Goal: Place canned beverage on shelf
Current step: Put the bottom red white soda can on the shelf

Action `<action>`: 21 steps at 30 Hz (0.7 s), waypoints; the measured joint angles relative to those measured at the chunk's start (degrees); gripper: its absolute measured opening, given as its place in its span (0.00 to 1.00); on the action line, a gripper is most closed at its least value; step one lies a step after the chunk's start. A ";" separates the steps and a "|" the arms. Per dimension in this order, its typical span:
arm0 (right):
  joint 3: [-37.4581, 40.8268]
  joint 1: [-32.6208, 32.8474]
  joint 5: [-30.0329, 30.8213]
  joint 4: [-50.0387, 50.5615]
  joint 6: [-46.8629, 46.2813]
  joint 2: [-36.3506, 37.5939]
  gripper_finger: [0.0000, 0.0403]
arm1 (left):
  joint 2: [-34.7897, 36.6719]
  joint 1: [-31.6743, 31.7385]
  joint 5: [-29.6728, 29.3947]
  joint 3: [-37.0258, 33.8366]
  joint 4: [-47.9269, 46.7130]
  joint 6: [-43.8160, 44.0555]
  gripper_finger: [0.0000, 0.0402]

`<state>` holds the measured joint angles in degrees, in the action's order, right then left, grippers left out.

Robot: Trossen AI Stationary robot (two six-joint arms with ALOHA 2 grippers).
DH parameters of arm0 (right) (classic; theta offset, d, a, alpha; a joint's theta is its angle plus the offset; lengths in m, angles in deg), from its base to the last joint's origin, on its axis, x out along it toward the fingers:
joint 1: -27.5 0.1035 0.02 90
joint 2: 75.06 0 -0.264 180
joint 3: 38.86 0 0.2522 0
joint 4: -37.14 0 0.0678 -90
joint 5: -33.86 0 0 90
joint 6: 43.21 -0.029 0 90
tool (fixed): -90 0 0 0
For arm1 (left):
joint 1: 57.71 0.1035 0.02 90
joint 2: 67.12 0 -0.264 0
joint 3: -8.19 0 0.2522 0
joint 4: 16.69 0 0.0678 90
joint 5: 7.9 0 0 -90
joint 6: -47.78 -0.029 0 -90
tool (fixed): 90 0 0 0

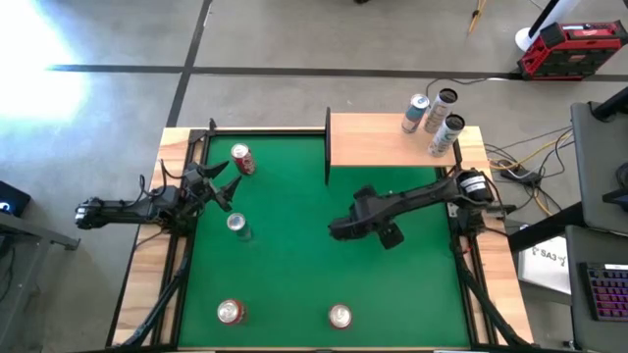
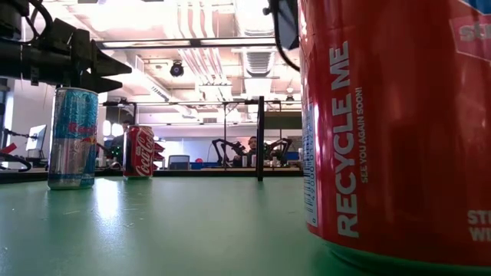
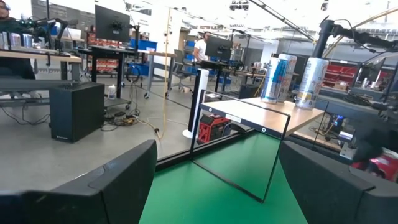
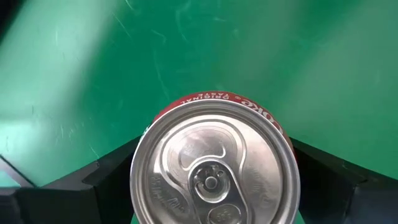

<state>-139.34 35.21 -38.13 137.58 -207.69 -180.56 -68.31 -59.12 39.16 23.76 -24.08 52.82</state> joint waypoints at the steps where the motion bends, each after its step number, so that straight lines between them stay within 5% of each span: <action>1: 0.00 -0.93 -0.02 0.20 0.88 0.00 0.81 | 0.00 0.02 0.00 0.00 0.01 0.00 0.81; 9: 0.03 -6.88 -0.41 -1.92 10.81 -0.37 0.81 | 0.00 0.02 0.00 0.00 0.00 -0.01 0.81; 21: 0.07 -7.74 -0.82 -4.83 13.49 -1.14 0.81 | 0.00 0.02 0.02 0.00 0.00 -0.02 0.81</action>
<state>-139.27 27.47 -38.95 132.74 -194.20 -181.69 -68.31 -59.10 39.18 23.76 -24.08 52.80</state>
